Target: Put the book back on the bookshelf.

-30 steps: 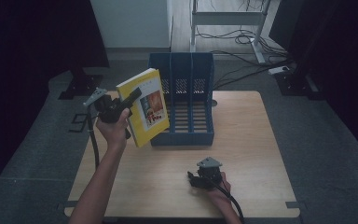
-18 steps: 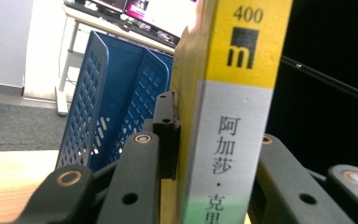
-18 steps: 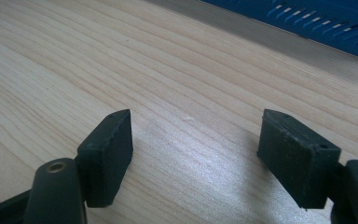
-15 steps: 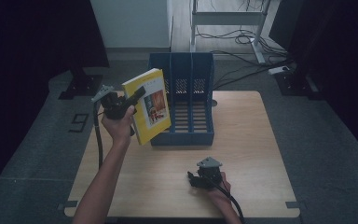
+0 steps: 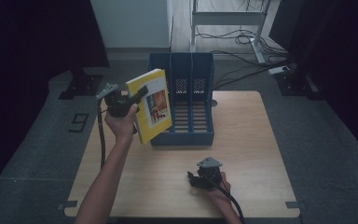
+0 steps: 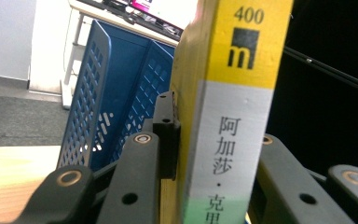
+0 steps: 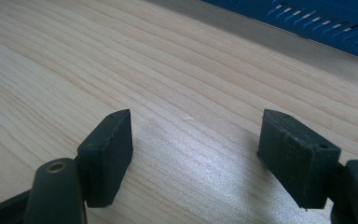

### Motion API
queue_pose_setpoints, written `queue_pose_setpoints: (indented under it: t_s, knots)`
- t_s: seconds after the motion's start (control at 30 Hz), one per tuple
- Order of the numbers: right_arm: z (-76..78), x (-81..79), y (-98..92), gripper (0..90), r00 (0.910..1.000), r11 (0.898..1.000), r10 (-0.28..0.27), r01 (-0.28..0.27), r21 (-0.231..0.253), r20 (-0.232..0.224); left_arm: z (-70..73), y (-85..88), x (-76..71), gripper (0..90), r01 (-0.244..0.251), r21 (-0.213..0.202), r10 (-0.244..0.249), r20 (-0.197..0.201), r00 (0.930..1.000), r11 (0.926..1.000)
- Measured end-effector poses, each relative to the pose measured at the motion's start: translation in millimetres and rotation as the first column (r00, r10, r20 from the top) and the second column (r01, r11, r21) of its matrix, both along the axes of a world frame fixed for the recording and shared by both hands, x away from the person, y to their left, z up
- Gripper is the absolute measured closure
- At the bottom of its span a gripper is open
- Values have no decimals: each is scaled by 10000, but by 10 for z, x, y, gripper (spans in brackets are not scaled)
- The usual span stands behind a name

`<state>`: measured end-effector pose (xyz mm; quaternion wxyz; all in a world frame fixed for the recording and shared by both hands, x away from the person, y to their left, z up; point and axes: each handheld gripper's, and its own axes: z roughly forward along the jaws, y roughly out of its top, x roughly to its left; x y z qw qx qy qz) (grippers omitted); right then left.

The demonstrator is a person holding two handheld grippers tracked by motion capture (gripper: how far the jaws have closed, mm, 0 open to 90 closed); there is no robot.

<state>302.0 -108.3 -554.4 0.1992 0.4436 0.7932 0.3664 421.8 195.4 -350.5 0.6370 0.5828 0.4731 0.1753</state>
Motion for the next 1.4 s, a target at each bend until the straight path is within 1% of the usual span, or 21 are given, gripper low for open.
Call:
queue_pose_setpoints:
  t_s: [0.1, 0.17, 0.3, 0.43, 0.47, 0.53, 0.73, 0.9, 1.07, 1.27, 1.4]
  knots:
    - [0, 0, 0, 257, 10000, 10000, -1, 1, 1, -1, 5, 10, 30, 738, -140, -154, 140, -19, 9999, 9998]
    - [0, 0, 0, 257, 10000, 10000, 0, 0, 2, -3, 10, 12, 54, 738, -187, -181, 186, -39, 9998, 9997]
    - [0, 0, 0, 257, 10000, 10000, 0, 0, 3, -1, 38, 19, 101, 737, -237, -174, 235, -106, 9997, 9996]
    - [0, 0, 0, 257, 10000, 10000, 1, -1, 1, -2, 66, 25, 129, 738, -277, -79, 277, -59, 9996, 9996]
    - [0, 0, 0, 257, 10000, 10000, -1, 1, 3, -3, 66, 28, 137, 738, -317, -109, 316, -49, 9995, 9994]
    - [0, 0, 0, 257, 10000, 10000, 0, 0, 2, -4, 62, 34, 149, 738, -363, -126, 363, -66, 9993, 9993]
    - [0, 0, 0, 257, 10000, 10000, -2, 2, 7, -6, 31, 55, 205, 738, -616, 7, 616, -140, 9980, 9981]
    - [0, 0, 0, 257, 10000, 10000, 0, 0, 4, 0, -9, 58, 259, 737, -742, -33, 741, -263, 9969, 9972]
    - [0, 0, 0, 257, 10000, 10000, 0, 0, 6, 3, -44, 26, 311, 737, -738, 14, 738, -340, 9967, 9973]
    - [0, 0, 0, 257, 10000, 10000, 1, -1, 0, 10, -63, -30, 369, 737, -873, 256, 879, -239, 9958, 9959]
    - [0, 0, 0, 257, 10000, 10000, 1, -1, 0, 9, -74, -64, 424, 737, -919, 273, 926, -269, 9953, 9954]
